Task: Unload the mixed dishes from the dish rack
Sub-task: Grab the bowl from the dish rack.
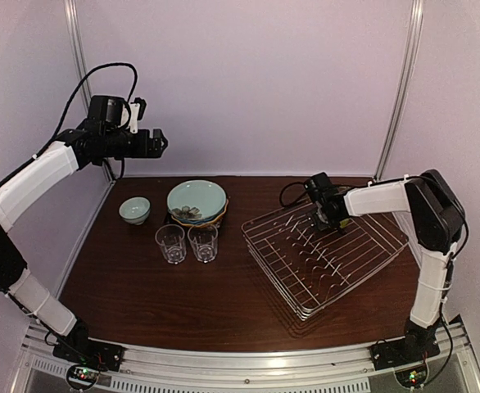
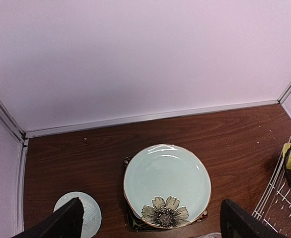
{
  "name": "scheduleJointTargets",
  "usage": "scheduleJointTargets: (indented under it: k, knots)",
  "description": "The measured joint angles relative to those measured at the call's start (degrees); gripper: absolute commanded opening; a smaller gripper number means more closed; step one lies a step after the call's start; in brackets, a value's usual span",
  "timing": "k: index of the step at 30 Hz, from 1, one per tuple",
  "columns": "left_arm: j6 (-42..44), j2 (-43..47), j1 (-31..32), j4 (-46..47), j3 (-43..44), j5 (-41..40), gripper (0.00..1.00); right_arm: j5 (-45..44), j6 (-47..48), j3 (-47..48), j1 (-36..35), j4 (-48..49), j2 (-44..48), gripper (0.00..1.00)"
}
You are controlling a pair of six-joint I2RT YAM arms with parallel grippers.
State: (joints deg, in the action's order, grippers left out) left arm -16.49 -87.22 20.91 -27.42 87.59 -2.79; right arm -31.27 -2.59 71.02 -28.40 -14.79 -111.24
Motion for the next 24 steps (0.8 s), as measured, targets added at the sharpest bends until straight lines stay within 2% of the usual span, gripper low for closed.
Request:
scheduleJointTargets:
  k: [6,10,16,24]
  knots:
    - [-0.11,0.0,0.0,0.46,-0.13,0.02,0.97,-4.48,-0.55,3.41,-0.26,-1.97,-3.28,0.99]
    - [-0.15,0.0,0.0,0.52,-0.28,0.02,0.97,-6.36,-0.81,3.96,-0.52,-2.19,-3.98,0.95]
    - [-0.17,0.0,0.0,0.79,-0.39,0.02,0.97,-7.89,-0.63,3.96,-0.87,-2.54,-3.96,0.8]
    - [-0.17,0.0,0.0,0.85,-0.39,0.0,0.97,-10.45,-0.09,3.96,-1.36,-2.62,-3.19,0.65]
